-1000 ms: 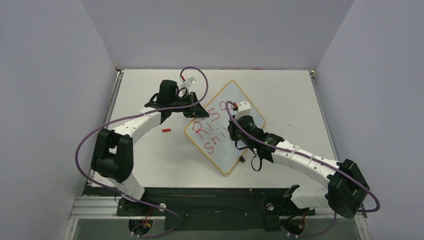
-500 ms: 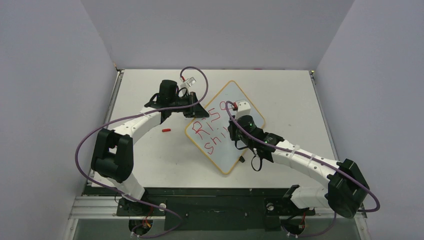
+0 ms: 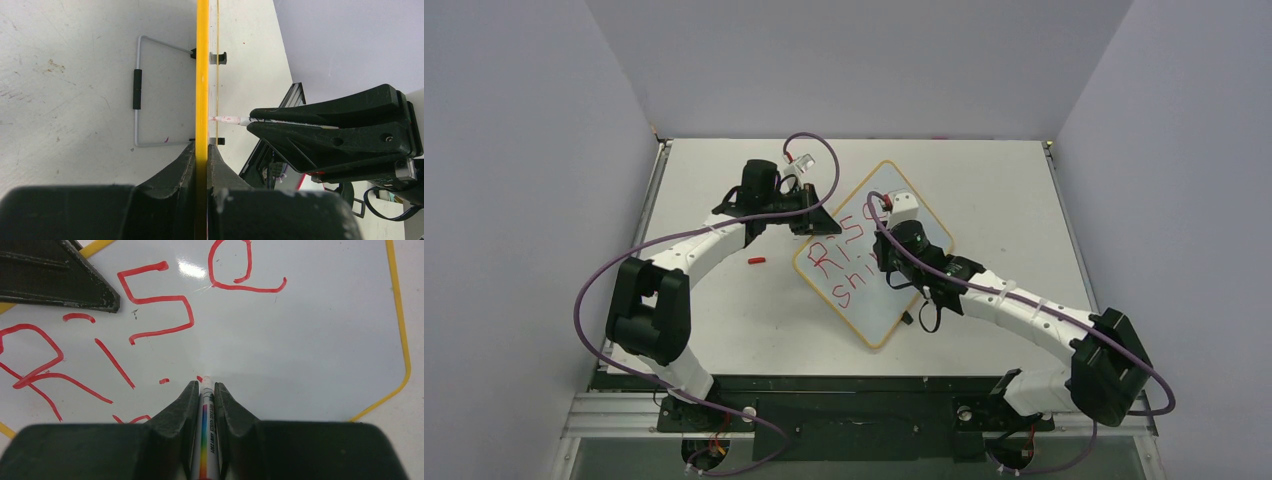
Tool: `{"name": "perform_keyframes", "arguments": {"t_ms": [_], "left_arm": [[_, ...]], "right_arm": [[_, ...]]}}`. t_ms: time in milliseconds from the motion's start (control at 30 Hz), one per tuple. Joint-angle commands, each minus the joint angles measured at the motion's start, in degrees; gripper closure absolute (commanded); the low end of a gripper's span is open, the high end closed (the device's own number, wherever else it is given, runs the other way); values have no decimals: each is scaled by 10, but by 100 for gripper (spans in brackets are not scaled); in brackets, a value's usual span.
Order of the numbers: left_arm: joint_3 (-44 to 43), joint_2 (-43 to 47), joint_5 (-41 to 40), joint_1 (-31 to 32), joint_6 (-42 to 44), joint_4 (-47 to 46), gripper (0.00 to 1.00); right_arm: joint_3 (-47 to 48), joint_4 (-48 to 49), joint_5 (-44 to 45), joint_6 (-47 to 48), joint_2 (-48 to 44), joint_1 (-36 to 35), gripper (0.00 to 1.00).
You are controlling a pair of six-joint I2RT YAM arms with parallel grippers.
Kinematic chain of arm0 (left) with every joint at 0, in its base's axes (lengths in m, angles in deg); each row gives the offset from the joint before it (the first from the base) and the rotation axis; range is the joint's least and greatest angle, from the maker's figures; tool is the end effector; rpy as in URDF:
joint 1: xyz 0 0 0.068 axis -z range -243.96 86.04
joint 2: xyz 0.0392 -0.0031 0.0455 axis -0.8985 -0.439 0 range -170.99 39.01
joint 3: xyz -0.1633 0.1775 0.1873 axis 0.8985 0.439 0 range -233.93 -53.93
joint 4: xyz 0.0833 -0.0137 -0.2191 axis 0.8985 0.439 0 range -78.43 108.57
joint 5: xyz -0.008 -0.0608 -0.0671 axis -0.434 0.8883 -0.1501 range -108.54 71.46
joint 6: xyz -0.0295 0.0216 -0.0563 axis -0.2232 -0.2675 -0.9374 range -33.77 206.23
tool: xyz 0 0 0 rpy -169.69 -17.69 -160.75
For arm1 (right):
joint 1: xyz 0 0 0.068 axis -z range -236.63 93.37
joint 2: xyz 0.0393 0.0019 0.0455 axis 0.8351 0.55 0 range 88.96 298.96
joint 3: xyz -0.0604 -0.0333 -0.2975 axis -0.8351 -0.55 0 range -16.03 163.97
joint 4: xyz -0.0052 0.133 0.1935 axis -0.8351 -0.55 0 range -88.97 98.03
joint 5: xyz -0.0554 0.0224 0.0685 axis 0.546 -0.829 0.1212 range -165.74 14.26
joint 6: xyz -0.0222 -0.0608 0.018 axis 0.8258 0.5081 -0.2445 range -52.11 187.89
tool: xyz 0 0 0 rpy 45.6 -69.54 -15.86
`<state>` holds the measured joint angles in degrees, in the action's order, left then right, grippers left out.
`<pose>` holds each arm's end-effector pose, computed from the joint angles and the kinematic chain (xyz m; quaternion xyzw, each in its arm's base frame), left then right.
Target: Write a sentence on the whiteboard
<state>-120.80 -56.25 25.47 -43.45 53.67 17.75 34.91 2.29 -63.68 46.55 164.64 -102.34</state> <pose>0.3231 -0.1606 0.2959 0.0872 0.8345 -0.4894 0.2376 0.2015 0.1905 0.3017 -0.1312 0.8549 0.1966 0.4619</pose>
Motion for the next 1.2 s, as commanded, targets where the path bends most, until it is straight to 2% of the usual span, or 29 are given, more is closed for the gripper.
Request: {"name": "perform_keyframes", "arguments": {"t_ms": [0,567,1167], "left_arm": [[-7,26,-8,-4,18,-29,100],[-8,27,-7,-4,18,-29,100],[-8,26,-8,-5,18,-27,100]], "right_arm": [[31,15,6,5,13,6,100],[45,13,0,9,33,32,100],[-8,4,-9,-4,-18,33,100]]}}
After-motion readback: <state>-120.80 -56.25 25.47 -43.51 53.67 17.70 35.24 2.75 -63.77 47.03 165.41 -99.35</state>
